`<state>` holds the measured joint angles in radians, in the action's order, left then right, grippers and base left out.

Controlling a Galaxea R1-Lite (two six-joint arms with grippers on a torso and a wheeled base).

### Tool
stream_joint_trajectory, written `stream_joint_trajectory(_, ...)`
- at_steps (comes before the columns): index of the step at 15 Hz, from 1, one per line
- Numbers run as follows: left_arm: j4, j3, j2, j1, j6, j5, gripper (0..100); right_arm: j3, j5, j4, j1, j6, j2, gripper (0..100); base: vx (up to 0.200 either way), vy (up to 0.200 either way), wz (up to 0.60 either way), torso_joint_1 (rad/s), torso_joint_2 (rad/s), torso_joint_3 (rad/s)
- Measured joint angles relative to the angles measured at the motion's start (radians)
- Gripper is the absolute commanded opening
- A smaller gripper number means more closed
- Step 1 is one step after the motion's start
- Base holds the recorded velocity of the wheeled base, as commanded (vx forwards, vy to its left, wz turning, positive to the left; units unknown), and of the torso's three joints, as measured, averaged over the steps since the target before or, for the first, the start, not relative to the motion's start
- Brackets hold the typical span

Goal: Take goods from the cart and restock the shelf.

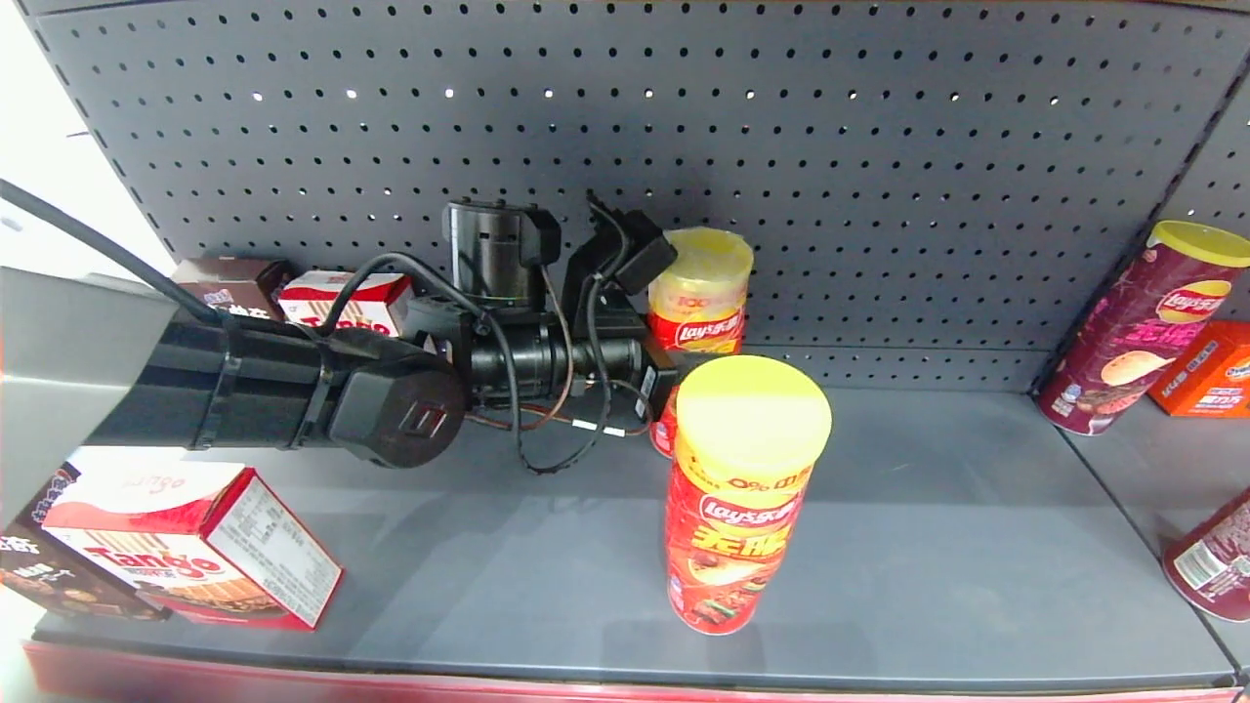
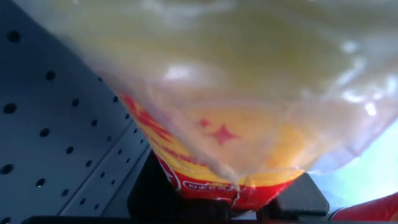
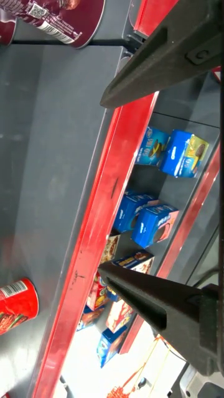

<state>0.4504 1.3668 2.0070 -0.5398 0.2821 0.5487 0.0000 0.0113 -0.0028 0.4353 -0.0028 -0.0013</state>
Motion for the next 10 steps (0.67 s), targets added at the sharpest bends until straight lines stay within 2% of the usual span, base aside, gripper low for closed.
stream_joint_trajectory(2, 0.002, -0.004, 0.001, 0.000, 0.020, -0.002, 100, 0.000, 0.000, 0.000, 0.000, 0.000, 0.000, 100, 0.000, 0.000, 0.00, 0.000, 0.00, 0.000)
stream_joint_trajectory(4, 0.001, -0.011, 0.000, 0.000, 0.026, -0.002, 100, 0.000, 0.000, 0.000, 0.000, 0.000, 0.000, 100, 0.000, 0.000, 0.00, 0.000, 0.00, 0.000)
stream_joint_trajectory(10, 0.001, -0.080, -0.070, 0.002, 0.023, -0.022, 100, 0.000, 0.000, 0.000, 0.000, 0.000, 0.000, 100, 0.000, 0.000, 0.00, 0.000, 0.00, 0.000)
